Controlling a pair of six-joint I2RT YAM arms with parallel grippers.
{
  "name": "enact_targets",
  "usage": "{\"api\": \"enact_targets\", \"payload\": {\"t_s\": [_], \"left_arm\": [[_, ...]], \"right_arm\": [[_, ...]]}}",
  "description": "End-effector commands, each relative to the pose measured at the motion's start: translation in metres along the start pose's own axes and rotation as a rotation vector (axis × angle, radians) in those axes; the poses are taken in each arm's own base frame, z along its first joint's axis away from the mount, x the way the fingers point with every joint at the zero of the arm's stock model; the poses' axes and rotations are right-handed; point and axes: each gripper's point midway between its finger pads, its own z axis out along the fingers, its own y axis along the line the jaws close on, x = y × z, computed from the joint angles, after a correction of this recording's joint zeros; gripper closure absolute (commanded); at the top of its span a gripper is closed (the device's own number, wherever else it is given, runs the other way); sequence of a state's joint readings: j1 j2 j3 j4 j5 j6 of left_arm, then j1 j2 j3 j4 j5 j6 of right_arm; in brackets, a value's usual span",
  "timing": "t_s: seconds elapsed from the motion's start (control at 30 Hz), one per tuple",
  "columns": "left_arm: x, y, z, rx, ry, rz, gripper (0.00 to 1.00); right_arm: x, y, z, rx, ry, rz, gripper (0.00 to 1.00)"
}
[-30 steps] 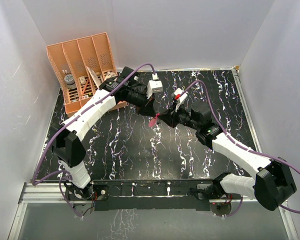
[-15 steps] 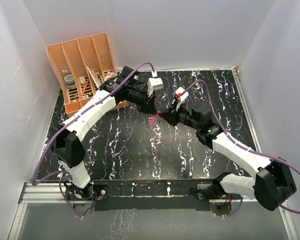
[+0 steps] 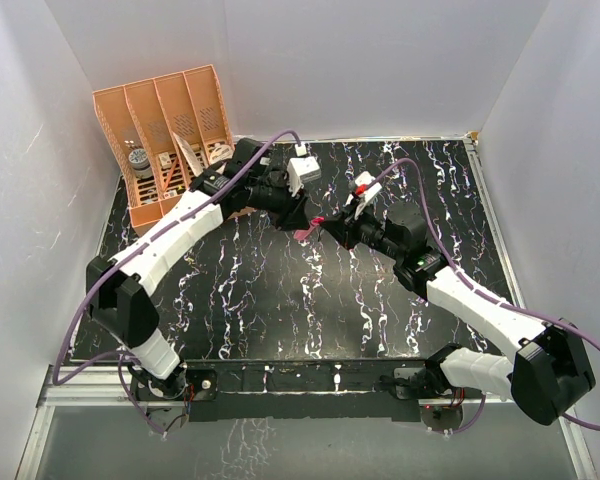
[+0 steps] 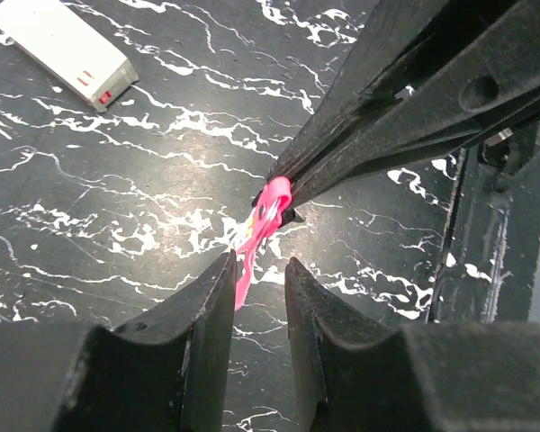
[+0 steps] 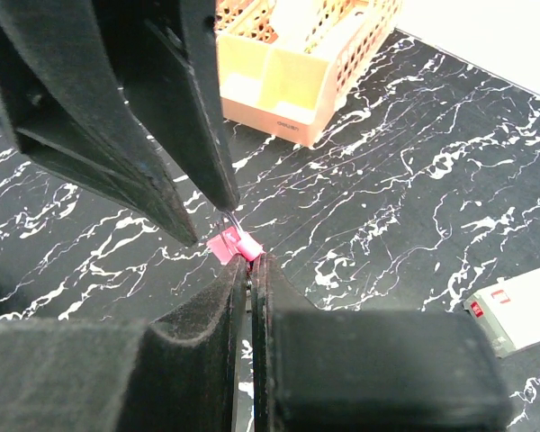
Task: Put the keys on the keyring
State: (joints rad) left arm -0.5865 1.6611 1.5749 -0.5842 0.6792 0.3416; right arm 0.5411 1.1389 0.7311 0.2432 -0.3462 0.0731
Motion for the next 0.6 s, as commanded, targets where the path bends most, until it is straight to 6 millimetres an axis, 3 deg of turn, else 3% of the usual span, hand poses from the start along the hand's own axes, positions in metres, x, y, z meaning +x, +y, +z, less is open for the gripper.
{"api": "enact_targets", "payload": {"t_s": [0.0, 0.2, 0.3, 0.37, 0.57], "left_arm": [[-0.037, -0.003, -0.035, -0.135, -0.151, 0.086, 0.72], [-0.058, 0.004, -0.073, -0.373, -0.427, 0.065, 0.71], [-0.071, -0.001, -0.090, -0.414, -0.617, 0.034, 0.85], [-0.072, -0.004, -0.094, -0.409, -0.684, 0.001, 0.86], [-0.076, 0.001, -0.084, -0.368, -0.754, -0.147, 0.75]], "right_arm": [[-0.036, -0.006, -0.002, 0.043, -0.113, -0.029, 1.00], [-0.041, -0.012, -0.003, 0.073, -0.143, 0.023, 1.00], [-0.049, -0.013, -0.003, 0.074, -0.180, 0.065, 1.00], [-0.056, -0.012, -0.002, 0.064, -0.208, 0.100, 1.00], [-0.075, -0.005, 0.001, 0.016, -0.289, 0.202, 1.00]]}}
